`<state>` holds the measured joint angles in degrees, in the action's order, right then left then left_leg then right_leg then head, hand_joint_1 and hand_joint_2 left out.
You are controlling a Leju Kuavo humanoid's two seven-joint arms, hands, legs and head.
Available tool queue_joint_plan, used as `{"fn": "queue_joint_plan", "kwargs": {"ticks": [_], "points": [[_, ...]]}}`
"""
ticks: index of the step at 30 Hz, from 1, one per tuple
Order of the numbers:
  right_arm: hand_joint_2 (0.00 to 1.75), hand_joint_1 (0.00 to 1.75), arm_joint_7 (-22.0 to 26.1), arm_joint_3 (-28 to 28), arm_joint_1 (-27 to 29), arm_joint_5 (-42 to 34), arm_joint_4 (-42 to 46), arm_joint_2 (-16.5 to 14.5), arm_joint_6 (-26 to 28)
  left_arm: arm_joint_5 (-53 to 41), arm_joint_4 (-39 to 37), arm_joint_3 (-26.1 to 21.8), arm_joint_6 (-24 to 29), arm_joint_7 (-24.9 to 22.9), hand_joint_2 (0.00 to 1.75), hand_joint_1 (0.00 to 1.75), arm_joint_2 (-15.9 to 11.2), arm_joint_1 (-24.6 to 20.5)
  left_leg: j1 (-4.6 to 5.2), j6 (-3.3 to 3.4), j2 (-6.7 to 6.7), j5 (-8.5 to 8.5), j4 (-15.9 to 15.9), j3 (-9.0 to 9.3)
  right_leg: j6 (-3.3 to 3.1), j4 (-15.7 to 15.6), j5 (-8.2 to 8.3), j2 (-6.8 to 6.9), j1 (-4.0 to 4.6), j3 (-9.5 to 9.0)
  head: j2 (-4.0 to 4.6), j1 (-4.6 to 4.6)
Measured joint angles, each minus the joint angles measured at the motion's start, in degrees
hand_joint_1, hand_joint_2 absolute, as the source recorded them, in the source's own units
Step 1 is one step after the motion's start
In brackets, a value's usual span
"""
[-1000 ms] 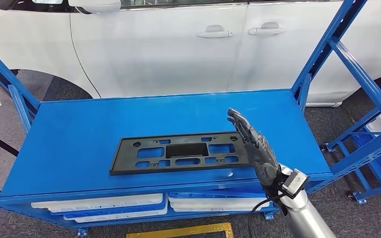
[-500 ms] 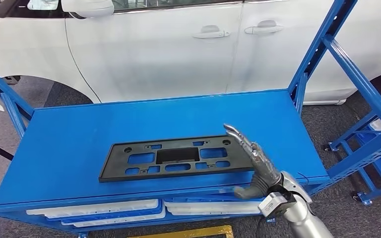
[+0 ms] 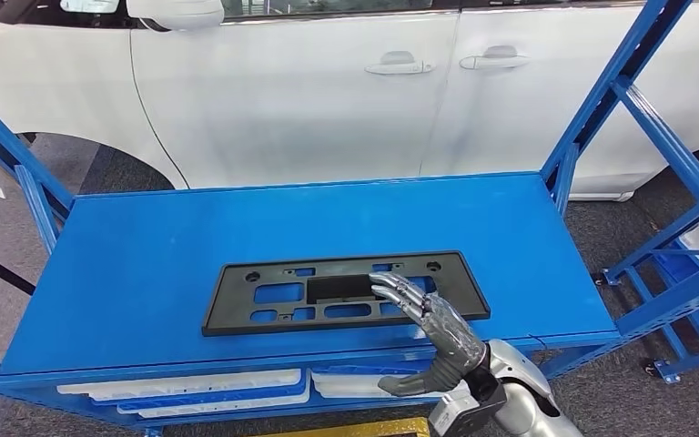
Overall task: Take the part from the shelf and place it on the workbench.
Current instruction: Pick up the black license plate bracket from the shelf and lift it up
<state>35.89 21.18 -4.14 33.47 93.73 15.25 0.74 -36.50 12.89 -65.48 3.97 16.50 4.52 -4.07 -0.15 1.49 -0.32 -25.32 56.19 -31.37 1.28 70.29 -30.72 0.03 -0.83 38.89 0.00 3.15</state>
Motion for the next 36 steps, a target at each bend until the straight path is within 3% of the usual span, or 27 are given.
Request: {"fn": "queue_joint_plan", "kwargs": {"ticks": [2,4,8,10,12,13,14,15,17,19,22,24,27,28,29,30,33,34,36], "points": [[1.75,0.0,-0.6,1.0,-0.1,2.6,-0.6,-0.1,2.9,-0.2,0.0,0.0,0.0,0.2,0.0,0.0,0.1,0.0,0.06,-0.39,-0.11,-0.48,0.7,-0.07,-0.2,-7.6,3.62,0.0,-0.04,-3.58,0.0,0.0],[1.75,0.0,-1.4,2.1,-0.3,4.8,-1.0,-0.2,5.6,-0.3,0.0,0.0,-0.1,0.4,0.0,0.0,0.1,-0.1,0.22,-0.94,-0.15,-0.87,1.2,-0.27,-0.76,-11.4,4.67,-0.06,0.08,-5.28,0.0,0.0],[1.75,0.0,-2.6,4.1,-0.7,7.2,-1.8,-0.9,8.6,-0.5,0.0,0.0,-0.1,0.7,0.0,0.0,0.1,-0.2,0.09,-2.29,-0.09,-1.78,2.2,-0.61,-2.22,-11.9,4.66,-0.1,0.17,-5.34,0.0,0.01],[1.75,0.0,-3.2,5.0,-1.0,8.4,-2.1,-1.3,9.9,-0.7,0.0,0.0,-0.1,0.7,0.0,0.0,0.2,-0.2,-0.12,-2.94,-0.04,-4.69,7.1,-2.81,-2.74,-12.2,4.74,-0.02,0.08,-5.48,0.0,0.01],[1.75,0.0,-4.0,6.2,-1.2,10.3,-2.6,-1.7,11.8,-0.9,0.0,0.0,0.0,0.8,0.0,0.0,0.2,-0.2,-0.21,-3.35,-0.02,-8.14,15.0,-6.55,-2.94,-12.1,4.71,0.05,0.2,-5.44,0.0,0.0],[1.75,0.0,-4.5,6.9,-1.3,11.6,-2.9,-1.9,13.0,-0.9,0.0,0.0,0.0,0.8,0.0,0.0,0.2,-0.1,-0.23,-3.41,-0.02,-8.77,17.5,-7.84,-2.97,-12.1,4.69,0.07,0.27,-5.44,0.0,0.0],[1.75,0.0,-5.1,7.6,-1.6,12.8,-3.4,-2.1,14.2,-1.0,0.0,0.0,0.1,0.8,0.0,0.0,0.2,-0.1,-0.23,-3.34,-0.02,-8.21,17.8,-8.09,-3.0,-12.1,4.67,0.06,0.33,-5.47,0.0,0.0],[1.75,0.0,-5.8,8.5,-2.0,14.2,-3.9,-2.5,15.4,-1.0,0.0,0.0,0.1,0.8,0.0,0.0,0.2,-0.1,-0.22,-3.14,-0.02,-6.58,15.7,-7.14,-3.01,-12.1,4.66,0.01,0.41,-5.55,0.0,0.0],[1.75,0.0,-6.9,10.2,-3.3,16.1,-5.0,-3.3,17.3,-1.1,0.0,0.0,0.2,0.8,0.0,0.0,0.2,-0.2,0.0,-2.34,0.0,-2.62,7.3,-3.16,-2.97,-12.1,4.62,-0.08,0.62,-5.76,0.0,0.0],[1.75,0.0,-7.5,11.5,-4.2,16.8,-5.8,-4.0,18.0,-1.3,0.0,0.0,0.2,0.8,0.0,0.0,0.2,-0.4,0.37,-1.62,0.1,-0.89,1.7,-0.64,-2.61,-12.1,4.6,-0.07,0.76,-5.81,0.0,0.0],[1.75,0.0,-7.9,12.7,-5.2,17.5,-6.8,-4.4,18.6,-1.4,0.0,0.0,0.3,0.8,0.0,0.0,0.2,-0.3,0.47,-0.94,0.14,-0.55,0.6,-0.35,-1.66,-12.2,4.62,0.02,0.67,-5.82,0.0,0.01],[1.75,0.0,-8.3,13.5,-6.1,18.1,-7.4,-4.7,19.0,-1.4,0.0,0.0,0.4,0.8,0.0,0.0,0.3,-0.3,0.13,-0.36,0.19,0.07,-0.3,0.05,-1.1,-10.3,3.21,-0.02,0.66,-5.03,0.0,0.01],[1.75,0.0,-9.2,15.1,-7.6,18.7,-8.9,-5.6,19.1,-1.5,0.0,0.0,0.6,0.7,0.0,0.0,0.3,-0.4,0.04,0.05,0.28,0.39,-0.6,0.1,-0.55,-0.3,-2.08,-0.07,0.38,-0.34,0.0,0.0],[1.75,0.0,-9.4,15.7,-8.0,18.8,-9.6,-6.0,19.1,-1.5,0.0,0.0,0.6,0.6,0.0,0.0,0.3,-0.4,0.05,0.04,0.28,0.36,-0.6,0.07,-0.39,2.7,-3.0,-0.05,0.23,1.07,0.0,0.0],[1.75,0.0,-9.6,16.3,-8.4,18.9,-10.2,-6.4,19.1,-1.5,0.0,0.0,0.7,0.6,0.0,0.0,0.4,-0.4,0.04,0.0,0.25,0.32,-0.5,0.07,-0.26,3.9,-2.88,-0.04,0.09,1.7,0.0,0.0],[1.75,0.0,-9.8,16.9,-8.9,19.0,-10.8,-6.8,19.1,-1.5,0.0,0.0,0.7,0.5,0.0,0.0,0.4,-0.4,0.0,-0.1,0.21,0.24,-0.4,0.08,-0.16,2.7,-1.62,-0.03,-0.05,1.19,0.0,0.0],[1.75,0.0,-10.5,18.5,-11.1,19.3,-12.7,-8.0,19.3,-1.6,0.0,0.0,0.9,0.5,0.0,0.0,0.5,-0.4,0.02,-0.83,0.1,-0.46,0.7,-0.11,-0.3,-8.0,3.64,-0.02,-0.35,-3.77,0.0,0.0],[1.75,0.0,-10.7,18.9,-11.8,19.4,-13.3,-8.4,19.4,-1.6,0.0,0.0,0.9,0.5,0.0,0.0,0.5,-0.5,0.16,-1.13,0.08,-0.71,1.1,-0.32,-0.54,-10.3,4.34,-0.04,-0.34,-4.75,0.0,0.01],[1.75,0.0,-11.0,19.6,-12.4,19.8,-14.2,-9.1,19.7,-1.8,0.0,0.0,1.0,0.5,0.0,0.0,0.5,-0.5,0.3,-1.71,0.07,-0.9,1.5,-0.69,-1.22,-11.2,4.3,-0.1,-0.09,-4.92,0.0,0.01]]}}
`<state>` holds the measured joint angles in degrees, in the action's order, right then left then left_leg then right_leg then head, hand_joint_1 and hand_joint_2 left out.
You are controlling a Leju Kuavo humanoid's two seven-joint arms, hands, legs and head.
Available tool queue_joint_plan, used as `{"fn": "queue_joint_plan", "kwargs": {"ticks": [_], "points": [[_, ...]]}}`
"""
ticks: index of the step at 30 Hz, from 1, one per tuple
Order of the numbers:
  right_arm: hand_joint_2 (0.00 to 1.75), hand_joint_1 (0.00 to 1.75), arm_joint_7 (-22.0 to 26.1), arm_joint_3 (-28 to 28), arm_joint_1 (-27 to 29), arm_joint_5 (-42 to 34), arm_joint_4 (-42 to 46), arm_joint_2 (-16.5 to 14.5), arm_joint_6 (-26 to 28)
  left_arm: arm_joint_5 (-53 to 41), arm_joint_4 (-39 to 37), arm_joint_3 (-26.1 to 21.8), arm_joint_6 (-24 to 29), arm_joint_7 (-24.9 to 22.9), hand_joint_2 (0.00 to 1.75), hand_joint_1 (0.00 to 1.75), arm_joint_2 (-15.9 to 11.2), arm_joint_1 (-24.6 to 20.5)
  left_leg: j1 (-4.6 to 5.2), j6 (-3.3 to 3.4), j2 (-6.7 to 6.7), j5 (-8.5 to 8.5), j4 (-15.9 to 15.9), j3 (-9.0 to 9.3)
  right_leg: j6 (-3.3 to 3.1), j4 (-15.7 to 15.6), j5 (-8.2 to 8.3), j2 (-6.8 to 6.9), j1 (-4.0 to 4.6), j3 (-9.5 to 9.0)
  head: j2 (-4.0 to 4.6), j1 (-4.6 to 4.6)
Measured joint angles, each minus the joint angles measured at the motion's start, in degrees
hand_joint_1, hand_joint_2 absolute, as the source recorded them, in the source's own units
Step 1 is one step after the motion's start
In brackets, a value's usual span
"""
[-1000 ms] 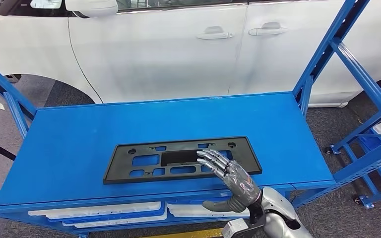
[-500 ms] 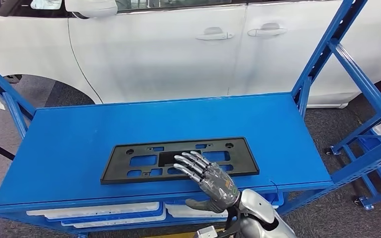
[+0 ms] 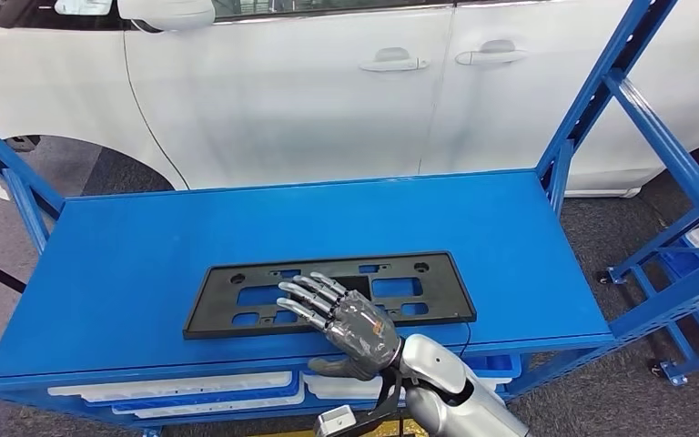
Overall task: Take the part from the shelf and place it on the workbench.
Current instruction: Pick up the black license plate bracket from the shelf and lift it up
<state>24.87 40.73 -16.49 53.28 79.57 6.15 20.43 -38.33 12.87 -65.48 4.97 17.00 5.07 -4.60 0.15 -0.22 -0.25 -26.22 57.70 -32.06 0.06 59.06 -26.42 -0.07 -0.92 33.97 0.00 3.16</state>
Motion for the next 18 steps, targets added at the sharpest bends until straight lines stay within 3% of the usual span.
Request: {"fn": "queue_joint_plan", "kwargs": {"ticks": [2,4,7,8,9,10,12,13,15,18], "points": [[1.75,0.0,-0.3,0.5,-0.4,0.3,-0.7,-0.5,0.2,-0.2,0.0,0.0,0.0,0.0,0.0,0.0,0.0,0.0,-0.23,-0.57,0.01,-0.17,0.1,-0.05,-0.71,-0.1,0.08,-0.01,0.05,0.08,0.0,0.01],[1.75,0.0,-0.5,1.0,-1.2,0.7,-1.4,-1.1,0.3,-0.3,0.0,0.0,0.0,0.0,0.0,0.0,0.0,0.0,-0.39,-1.17,0.03,-1.84,2.5,-1.04,-1.28,-0.3,0.19,0.02,-0.13,-0.02,0.0,0.01],[1.75,0.0,-1.2,2.1,-2.5,2.3,-3.0,-2.0,1.2,-0.5,0.0,0.0,0.0,0.0,0.0,0.0,0.0,0.0,-0.61,-1.81,0.04,-6.71,13.3,-6.25,-1.67,-0.3,0.17,0.07,-0.04,-0.05,0.0,0.01],[1.75,0.0,-1.6,2.6,-2.8,3.2,-3.7,-2.3,1.7,-0.5,0.0,0.0,0.1,0.0,0.0,0.0,0.0,0.0,-0.66,-1.87,0.04,-7.25,15.9,-7.62,-1.71,-0.3,0.15,0.08,0.03,-0.07,0.0,0.01],[1.75,0.0,-1.9,3.2,-3.0,4.2,-4.6,-2.7,2.3,-0.6,0.0,0.0,0.1,0.0,0.0,0.0,0.0,0.0,-0.68,-1.83,0.04,-6.63,16.3,-7.98,-1.72,-0.3,0.13,0.07,0.08,-0.12,0.0,0.01],[1.75,0.0,-2.3,3.9,-3.3,5.2,-5.6,-3.2,3.1,-0.7,0.0,0.0,0.2,0.0,0.0,0.0,0.0,0.1,-0.69,-1.7,0.04,-4.99,14.3,-7.19,-1.73,-0.3,0.12,0.04,0.12,-0.19,0.0,0.01],[1.75,0.0,-3.1,5.2,-4.1,6.9,-7.4,-4.4,4.6,-0.8,0.0,0.0,0.4,0.0,0.0,0.0,0.0,0.0,-0.65,-1.21,0.04,-1.05,6.3,-3.51,-1.63,-0.3,0.07,-0.08,0.2,-0.36,0.0,0.01],[1.75,0.0,-3.5,5.8,-4.7,7.5,-8.3,-5.0,5.1,-0.8,0.0,0.0,0.4,0.0,0.0,0.0,0.0,-0.1,-0.53,-0.91,0.03,0.13,2.8,-1.93,-1.44,-0.3,0.06,-0.15,0.29,-0.37,0.0,0.01],[1.75,0.0,-3.9,6.8,-5.4,8.1,-9.8,-5.9,5.7,-0.9,0.0,0.0,0.5,0.0,0.0,0.0,-0.1,-0.2,-0.24,-0.42,-0.04,0.44,0.2,-0.8,-0.85,-0.3,0.09,-0.2,0.42,-0.3,0.0,0.01],[1.75,0.0,-4.2,7.8,-5.9,8.8,-11.2,-6.7,6.0,-0.9,0.0,0.0,0.5,0.0,0.0,0.0,0.0,-0.1,-0.48,0.45,-0.1,0.9,-0.4,-0.62,0.18,-0.1,-0.25,-0.16,0.45,-0.22,0.0,0.0]]}}
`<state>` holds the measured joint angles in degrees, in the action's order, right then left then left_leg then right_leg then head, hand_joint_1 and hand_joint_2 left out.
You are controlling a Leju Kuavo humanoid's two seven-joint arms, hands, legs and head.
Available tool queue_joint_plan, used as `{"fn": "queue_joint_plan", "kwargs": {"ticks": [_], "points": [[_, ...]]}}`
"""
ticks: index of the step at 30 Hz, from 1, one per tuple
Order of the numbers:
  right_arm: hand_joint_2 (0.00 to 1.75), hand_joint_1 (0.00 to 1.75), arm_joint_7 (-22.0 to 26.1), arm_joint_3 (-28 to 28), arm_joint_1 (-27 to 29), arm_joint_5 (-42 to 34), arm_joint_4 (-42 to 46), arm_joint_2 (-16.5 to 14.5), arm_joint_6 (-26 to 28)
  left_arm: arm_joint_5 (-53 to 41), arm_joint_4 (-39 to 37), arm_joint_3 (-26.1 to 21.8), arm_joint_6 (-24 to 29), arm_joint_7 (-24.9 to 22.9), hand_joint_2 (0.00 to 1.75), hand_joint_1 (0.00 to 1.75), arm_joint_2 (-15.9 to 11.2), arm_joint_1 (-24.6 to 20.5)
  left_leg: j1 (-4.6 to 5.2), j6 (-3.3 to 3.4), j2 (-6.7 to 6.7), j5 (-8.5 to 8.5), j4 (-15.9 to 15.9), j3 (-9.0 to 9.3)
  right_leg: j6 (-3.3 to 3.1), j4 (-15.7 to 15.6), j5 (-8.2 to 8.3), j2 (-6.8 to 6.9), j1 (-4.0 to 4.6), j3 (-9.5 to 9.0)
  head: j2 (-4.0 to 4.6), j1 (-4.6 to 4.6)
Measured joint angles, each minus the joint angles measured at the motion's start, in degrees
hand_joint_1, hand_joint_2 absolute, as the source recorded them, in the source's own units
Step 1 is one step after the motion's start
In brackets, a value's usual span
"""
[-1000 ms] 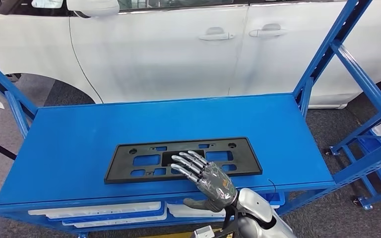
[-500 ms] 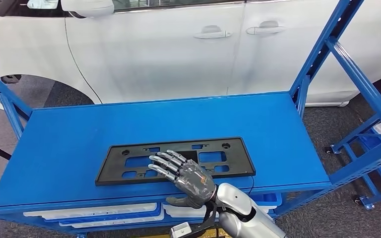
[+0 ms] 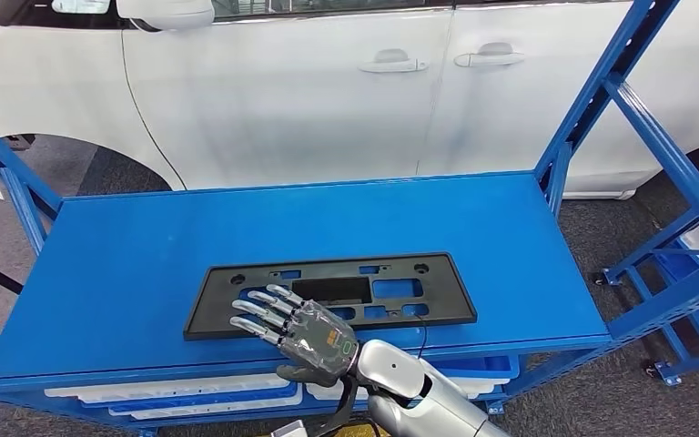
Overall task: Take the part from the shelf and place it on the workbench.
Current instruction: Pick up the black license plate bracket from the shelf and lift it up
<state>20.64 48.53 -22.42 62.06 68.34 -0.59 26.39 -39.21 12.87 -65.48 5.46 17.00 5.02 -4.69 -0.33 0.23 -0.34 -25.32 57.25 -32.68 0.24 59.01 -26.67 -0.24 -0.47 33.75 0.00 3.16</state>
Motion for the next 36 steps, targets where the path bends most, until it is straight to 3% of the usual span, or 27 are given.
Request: {"fn": "queue_joint_plan", "kwargs": {"ticks": [2,4,5,6,8,10,12,16,18,20,21,22,23,25,27,30,32,35,36], "points": [[1.75,0.0,-0.5,0.6,-0.7,1.0,-0.9,-0.3,0.4,-0.1,0.0,0.0,0.0,0.0,0.0,0.0,0.0,0.0,-0.28,0.49,0.09,0.34,-0.5,0.18,0.39,3.6,-2.32,0.04,0.04,1.61,0.0,-0.01],[1.75,0.0,-1.5,1.5,-1.2,2.7,-2.3,-0.7,1.2,-0.3,0.0,0.0,-0.1,0.1,0.0,0.0,0.0,0.0,-0.15,0.74,0.16,0.35,-0.5,0.13,0.51,11.2,-5.9,0.07,0.04,5.24,0.0,-0.01],[1.75,0.0,-2.2,2.0,-1.2,3.7,-3.1,-0.8,1.8,-0.4,0.0,0.0,-0.1,0.1,0.0,0.0,0.0,0.0,-0.09,0.8,0.16,0.33,-0.4,0.11,0.52,14.3,-6.97,0.08,0.04,6.8,0.0,-0.01],[1.75,0.0,-2.7,2.4,-1.1,4.5,-3.9,-0.9,2.5,-0.5,0.0,0.0,-0.1,0.1,0.0,0.0,0.0,0.0,-0.02,0.84,0.12,0.29,-0.4,0.1,0.48,15.6,-6.91,0.08,0.04,7.54,0.0,-0.01],[1.75,0.0,-3.4,3.0,-1.2,5.6,-5.0,-1.2,3.4,-0.6,0.0,0.0,-0.1,0.0,0.0,0.0,0.0,0.0,0.09,0.8,0.01,0.17,-0.2,0.18,0.17,11.3,-3.75,0.08,0.07,5.65,0.0,-0.01],[1.75,0.0,-3.7,3.3,-1.4,6.0,-5.7,-1.5,3.8,-0.7,0.0,0.0,-0.1,0.0,0.0,0.0,0.1,0.0,0.24,0.57,-0.06,-0.07,0.1,0.23,-0.35,3.4,-0.32,0.1,0.26,1.88,0.0,-0.01],[1.75,0.0,-4.0,3.5,-1.6,6.4,-6.3,-1.9,4.2,-0.9,0.0,0.0,-0.1,-0.2,0.0,0.0,0.2,0.0,0.33,0.09,-0.06,-0.25,0.3,0.12,-0.8,-0.3,0.71,0.07,0.53,0.18,0.0,-0.01],[1.75,0.0,-5.2,4.1,-2.3,8.2,-8.5,-3.1,5.5,-2.3,0.0,0.2,0.9,-2.8,0.0,0.0,0.2,0.1,0.18,-1.22,0.0,-0.9,1.0,-0.13,-1.86,-0.9,1.03,0.01,0.5,0.1,0.0,0.0],[1.75,0.0,-5.7,4.4,-2.8,8.7,-9.6,-3.9,6.1,-2.9,0.0,0.3,1.7,-4.1,0.0,0.0,0.3,0.1,-0.05,-1.91,0.03,-3.72,5.7,-2.24,-2.3,-1.1,1.18,0.11,0.24,-0.02,0.0,0.01],[1.75,0.0,-6.0,4.7,-3.0,8.9,-10.8,-4.6,6.6,-3.1,0.0,0.3,2.3,-4.8,0.0,0.0,0.3,0.2,-0.26,-2.42,0.03,-7.18,13.3,-5.83,-2.47,-1.1,1.19,0.19,0.27,0.04,0.0,0.01],[1.75,0.0,-6.3,4.8,-3.0,9.0,-11.4,-4.8,6.7,-3.1,0.0,0.3,2.6,-5.0,0.0,0.0,0.3,0.3,-0.33,-2.55,0.04,-7.79,15.7,-7.05,-2.47,-1.1,1.18,0.22,0.29,0.06,0.0,0.01],[1.75,0.0,-6.5,4.9,-3.0,9.1,-12.0,-5.0,6.9,-3.2,0.0,0.3,2.8,-5.2,0.0,0.0,0.3,0.4,-0.35,-2.58,0.04,-7.36,16.2,-7.33,-2.47,-1.1,1.17,0.23,0.29,0.06,0.0,0.01],[1.75,0.0,-6.8,4.9,-3.0,9.2,-12.4,-5.2,7.1,-3.2,0.0,0.3,2.9,-5.3,0.0,0.0,0.3,0.5,-0.36,-2.5,0.04,-5.84,14.2,-6.4,-2.46,-1.1,1.16,0.2,0.29,0.02,0.0,0.01],[1.75,0.0,-7.3,5.0,-3.1,9.3,-13.0,-6.0,7.6,-3.3,0.0,0.3,3.1,-5.3,0.0,0.0,0.3,0.5,-0.33,-2.09,0.05,-2.06,6.1,-2.4,-2.34,-1.0,1.12,0.13,0.29,-0.15,0.0,0.01],[1.75,0.0,-7.5,5.0,-3.3,9.4,-13.4,-6.5,7.8,-3.4,0.0,0.3,3.2,-5.3,0.0,0.0,0.3,0.4,0.02,-1.39,0.03,-0.33,0.5,0.34,-1.86,-1.1,1.11,0.1,0.38,-0.22,0.0,0.01],[1.75,0.0,-7.6,5.0,-3.4,9.1,-14.1,-7.0,8.1,-3.4,0.0,0.3,3.3,-5.3,0.0,0.0,0.3,0.5,0.24,-0.38,-0.01,-0.1,-0.5,0.68,-0.84,-1.2,1.19,0.1,0.44,-0.19,0.0,0.01],[1.75,0.0,-7.8,5.0,-3.7,8.4,-14.5,-7.4,8.5,-3.5,0.0,0.3,3.2,-5.2,0.0,0.0,0.4,0.6,-0.02,0.29,0.06,0.35,-1.1,0.88,-0.18,0.6,-0.08,0.11,0.4,0.55,0.0,0.01],[1.75,0.0,-8.1,4.9,-4.3,7.2,-15.4,-7.7,9.0,-3.7,0.0,0.3,3.1,-4.9,0.0,0.0,0.4,0.5,-0.06,0.83,0.16,0.59,-1.3,0.85,0.41,10.7,-5.37,0.13,0.16,5.26,0.0,0.01],[1.75,0.0,-8.2,4.9,-4.5,6.9,-15.6,-7.8,9.1,-3.8,0.0,0.3,3.0,-4.8,0.0,0.0,0.4,0.5,-0.03,0.85,0.16,0.58,-1.3,0.81,0.49,13.8,-6.4,0.14,0.12,6.78,0.0,0.01]]}}
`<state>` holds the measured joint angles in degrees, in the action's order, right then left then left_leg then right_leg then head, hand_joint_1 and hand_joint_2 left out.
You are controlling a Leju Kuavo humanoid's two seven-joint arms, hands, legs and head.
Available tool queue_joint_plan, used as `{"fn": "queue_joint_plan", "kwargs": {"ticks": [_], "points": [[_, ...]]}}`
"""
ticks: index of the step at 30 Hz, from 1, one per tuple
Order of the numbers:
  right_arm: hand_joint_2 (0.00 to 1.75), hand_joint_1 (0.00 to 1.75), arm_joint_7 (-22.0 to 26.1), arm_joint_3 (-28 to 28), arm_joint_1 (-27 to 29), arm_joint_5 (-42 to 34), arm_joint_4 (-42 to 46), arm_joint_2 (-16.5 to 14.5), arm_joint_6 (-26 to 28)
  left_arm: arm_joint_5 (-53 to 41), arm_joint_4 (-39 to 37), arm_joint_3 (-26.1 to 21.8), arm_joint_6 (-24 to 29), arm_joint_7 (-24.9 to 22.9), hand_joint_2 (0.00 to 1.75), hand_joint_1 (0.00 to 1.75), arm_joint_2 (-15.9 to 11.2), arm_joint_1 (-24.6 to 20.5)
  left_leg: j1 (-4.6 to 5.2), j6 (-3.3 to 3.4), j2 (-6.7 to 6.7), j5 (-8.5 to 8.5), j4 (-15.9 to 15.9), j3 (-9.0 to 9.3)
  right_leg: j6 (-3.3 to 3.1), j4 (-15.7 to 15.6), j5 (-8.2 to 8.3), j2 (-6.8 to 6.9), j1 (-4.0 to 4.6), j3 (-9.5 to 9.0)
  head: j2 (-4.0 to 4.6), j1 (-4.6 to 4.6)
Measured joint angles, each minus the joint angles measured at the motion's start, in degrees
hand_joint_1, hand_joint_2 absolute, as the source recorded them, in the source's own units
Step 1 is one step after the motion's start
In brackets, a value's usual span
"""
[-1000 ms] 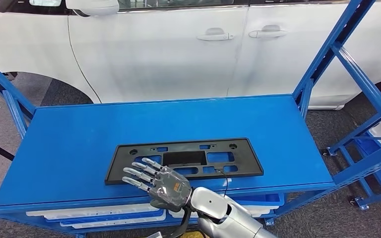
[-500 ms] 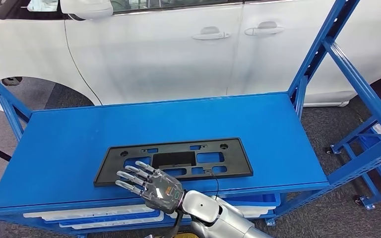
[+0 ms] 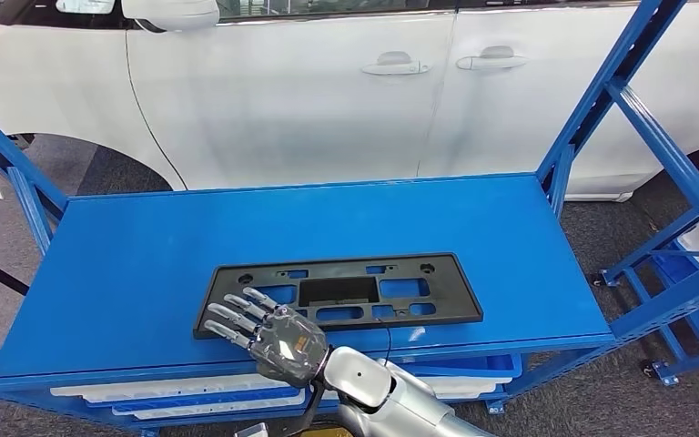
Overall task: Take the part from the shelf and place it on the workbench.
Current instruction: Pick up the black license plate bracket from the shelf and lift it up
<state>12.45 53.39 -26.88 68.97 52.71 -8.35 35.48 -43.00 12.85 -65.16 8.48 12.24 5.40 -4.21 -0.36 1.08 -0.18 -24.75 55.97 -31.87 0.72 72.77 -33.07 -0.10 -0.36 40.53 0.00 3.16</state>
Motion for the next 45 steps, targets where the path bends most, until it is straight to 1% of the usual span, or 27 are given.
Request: {"fn": "queue_joint_plan", "kwargs": {"ticks": [1,2,4,6,8,11,13,15,16,17,18,20,22,26,28,30,31,32,33,35,36,38,39,40,42,43,45], "points": [[1.75,0.0,0.0,-0.1,-0.1,-0.3,-0.2,0.0,0.0,-0.1,0.0,0.0,-0.1,0.1,0.0,0.0,0.0,0.0,0.01,-0.01,-0.02,-0.03,0.1,-0.03,0.03,1.2,0.1,0.01,-0.02,0.65,0.0,0.0],[1.75,0.0,0.0,-0.2,-0.3,-0.5,-0.4,0.0,0.1,-0.1,0.0,0.0,-0.1,0.1,0.0,0.0,0.0,0.0,0.01,-0.05,-0.04,-0.08,0.2,-0.05,0.0,0.4,1.21,0.02,-0.03,0.28,0.0,0.0],[1.75,0.0,-0.1,-0.4,-0.8,-0.6,-0.7,-0.2,0.2,-0.3,0.0,0.0,-0.2,0.2,0.0,0.0,0.0,0.0,0.01,-0.27,-0.1,-0.32,0.6,-0.06,-0.34,-7.0,5.1,0.05,-0.01,-3.26,0.0,0.0],[1.75,0.0,-0.2,-0.5,-1.3,-0.7,-0.8,-0.5,0.5,-0.5,0.0,0.0,-0.2,0.3,0.0,0.0,0.1,0.0,0.18,-0.76,-0.13,-0.68,1.2,-0.29,-0.9,-13.1,7.18,0.04,0.15,-6.19,0.0,0.01],[1.75,0.0,-0.4,-0.8,-1.5,-0.8,-1.0,-0.8,0.7,-0.6,0.0,0.1,-0.2,0.4,0.0,0.0,0.0,0.0,0.29,-1.36,-0.13,-0.83,1.4,-0.5,-1.45,-14.2,7.22,-0.02,0.4,-6.58,0.0,0.01],[1.75,0.0,-0.5,-1.6,-2.0,-1.3,-1.5,-1.5,0.8,-0.8,0.0,0.1,-0.2,0.5,0.0,0.0,-0.1,-0.1,0.11,-2.34,-0.1,-1.76,2.4,-0.85,-2.38,-14.7,7.52,-0.02,0.18,-6.69,0.0,0.01],[1.75,0.0,-0.6,-2.2,-2.4,-1.3,-2.0,-2.2,1.0,-1.0,0.0,0.1,-0.3,0.5,0.0,0.0,-0.1,-0.1,-0.15,-3.03,-0.08,-4.75,7.5,-3.05,-2.76,-14.9,7.65,0.03,-0.02,-6.76,0.0,0.01],[1.75,0.0,-1.1,-2.6,-2.6,-0.9,-2.6,-2.6,1.2,-1.1,0.0,0.1,-0.4,0.5,0.0,0.0,0.0,0.0,-0.36,-3.52,-0.07,-8.0,15.2,-6.67,-2.89,-14.9,7.63,0.08,0.01,-6.72,0.0,0.01],[1.75,0.0,-1.5,-2.9,-2.7,-0.4,-3.0,-2.7,1.2,-1.3,0.0,0.2,-0.5,0.5,0.0,0.0,0.0,0.0,-0.41,-3.65,-0.07,-8.41,17.4,-7.78,-2.9,-14.9,7.62,0.1,0.03,-6.73,0.0,0.01],[1.75,0.0,-2.0,-3.1,-2.7,0.1,-3.4,-2.8,1.3,-1.4,0.0,0.2,-0.6,0.5,0.0,0.0,0.0,0.1,-0.45,-3.69,-0.06,-7.7,17.5,-7.91,-2.9,-14.8,7.6,0.1,0.02,-6.75,0.0,0.01],[1.75,0.0,-2.5,-3.4,-2.8,0.6,-3.8,-2.9,1.3,-1.5,0.0,0.2,-0.7,0.5,0.0,0.0,-0.1,0.1,-0.48,-3.64,-0.06,-5.99,15.2,-6.9,-2.86,-14.8,7.58,0.06,0.02,-6.8,0.0,0.01],[1.75,0.0,-3.3,-4.0,-3.3,1.5,-4.4,-3.2,1.5,-1.7,0.0,0.2,-0.8,0.5,0.0,0.0,-0.1,0.0,-0.45,-3.29,-0.04,-2.16,7.0,-3.06,-2.61,-14.7,7.48,-0.03,0.1,-6.95,0.0,0.01],[1.75,0.0,-4.2,-4.6,-4.0,2.7,-5.2,-3.4,1.7,-1.8,0.0,0.2,-0.9,0.5,0.0,0.0,-0.1,-0.1,-0.18,-2.57,-0.1,-0.66,1.9,-0.7,-2.08,-14.7,7.48,-0.1,0.25,-6.88,0.0,0.01],[1.75,0.0,-6.9,-6.0,-5.6,6.6,-8.2,-3.8,2.7,-2.2,0.0,0.2,-1.0,0.6,0.0,0.0,-0.2,0.0,-0.06,-0.99,-0.11,-0.23,0.7,-0.47,-0.69,-14.2,7.17,-0.12,0.16,-6.51,0.0,0.0],[1.75,0.0,-8.8,-7.1,-6.4,9.3,-10.3,-3.9,3.4,-2.4,0.0,0.2,-1.1,0.6,0.0,0.0,-0.2,-0.1,-0.27,-0.36,-0.04,0.15,0.3,-0.4,-0.24,-9.9,4.51,-0.09,0.13,-4.53,0.0,-0.01],[1.75,0.0,-11.0,-8.0,-7.1,12.2,-12.5,-3.8,3.8,-2.7,0.0,0.2,-1.1,0.6,0.0,0.0,-0.2,-0.1,-0.15,-0.12,-0.03,0.22,0.4,-0.55,-0.04,-2.2,1.0,-0.06,0.07,-0.82,0.0,-0.01],[1.75,0.0,-12.4,-8.5,-7.3,13.7,-13.6,-3.7,3.9,-2.8,0.0,0.2,-1.1,0.5,0.0,0.0,-0.2,-0.1,-0.1,-0.07,-0.04,0.21,0.4,-0.62,0.01,0.7,0.21,-0.06,0.06,0.64,0.0,-0.01],[1.75,0.0,-13.7,-8.9,-7.4,15.2,-14.6,-3.5,3.9,-2.9,0.0,0.2,-1.1,0.5,0.0,0.0,-0.3,-0.1,-0.07,-0.06,-0.06,0.18,0.5,-0.66,-0.01,1.5,0.52,-0.06,0.06,1.15,0.0,-0.02],[1.75,0.0,-15.1,-9.3,-7.7,16.7,-15.6,-3.4,4.0,-3.0,0.0,0.2,-1.1,0.5,0.0,0.0,-0.3,-0.1,-0.05,-0.08,-0.08,0.13,0.6,-0.67,-0.11,0.0,1.9,-0.05,0.06,0.5,0.0,-0.02],[1.75,0.0,-18.0,-10.0,-8.8,19.0,-17.6,-3.0,4.1,-3.3,0.0,0.2,-1.3,0.5,0.0,0.0,-0.3,-0.1,0.03,-0.23,-0.11,-0.06,0.9,-0.67,-0.57,-7.7,5.7,-0.03,0.12,-3.25,0.0,-0.02],[1.75,0.1,-19.4,-10.4,-9.5,19.8,-18.7,-2.8,4.2,-3.4,0.0,0.2,-1.3,0.6,0.0,0.0,-0.3,-0.1,0.16,-0.4,-0.13,-0.18,1.1,-0.73,-0.81,-11.3,7.0,-0.01,0.21,-4.95,0.0,-0.01],[1.75,0.96,-22.0,-10.7,-11.0,20.5,-20.9,-2.3,4.2,-3.5,0.0,0.2,-1.3,0.6,0.0,0.0,-0.3,-0.2,0.31,-0.89,-0.14,-0.33,1.4,-0.87,-1.24,-14.4,7.64,-0.01,0.43,-6.38,0.0,-0.01],[1.75,1.39,-23.1,-10.8,-11.7,20.6,-22.0,-1.9,4.0,-3.6,0.0,0.2,-1.3,0.6,0.0,0.0,-0.3,-0.2,0.34,-1.2,-0.14,-0.37,1.4,-0.88,-1.45,-14.5,7.73,-0.04,0.51,-6.38,0.0,-0.01],[1.75,1.73,-24.1,-10.8,-12.3,20.6,-23.0,-1.6,3.5,-3.6,0.0,0.2,-1.3,0.7,0.0,0.0,-0.3,-0.1,0.24,-1.49,-0.12,-0.44,1.4,-0.89,-1.78,-14.7,7.85,-0.05,0.39,-6.48,0.0,-0.01],[1.75,1.75,-25.8,-11.1,-13.4,20.7,-24.9,-1.3,2.1,-3.6,0.0,0.2,-1.3,0.7,0.0,0.0,-0.5,-0.1,0.14,-2.12,-0.11,-1.76,3.2,-1.51,-2.4,-15.2,8.15,-0.02,0.11,-6.71,0.0,-0.01],[1.75,1.75,-26.3,-11.2,-13.9,20.7,-25.6,-1.1,1.5,-3.6,0.0,0.2,-1.3,0.7,0.0,0.0,-0.5,-0.1,0.01,-2.43,-0.1,-3.27,5.7,-2.6,-2.6,-15.4,8.26,0.01,-0.04,-6.78,0.0,0.0],[1.75,1.75,-26.9,-11.3,-14.4,20.7,-27.0,-0.8,0.6,-3.6,0.0,0.2,-1.3,0.7,0.0,0.0,-0.5,-0.1,-0.25,-3.0,-0.09,-7.1,13.5,-6.07,-2.7,-15.4,8.29,0.05,0.0,-6.71,0.0,0.01]]}}
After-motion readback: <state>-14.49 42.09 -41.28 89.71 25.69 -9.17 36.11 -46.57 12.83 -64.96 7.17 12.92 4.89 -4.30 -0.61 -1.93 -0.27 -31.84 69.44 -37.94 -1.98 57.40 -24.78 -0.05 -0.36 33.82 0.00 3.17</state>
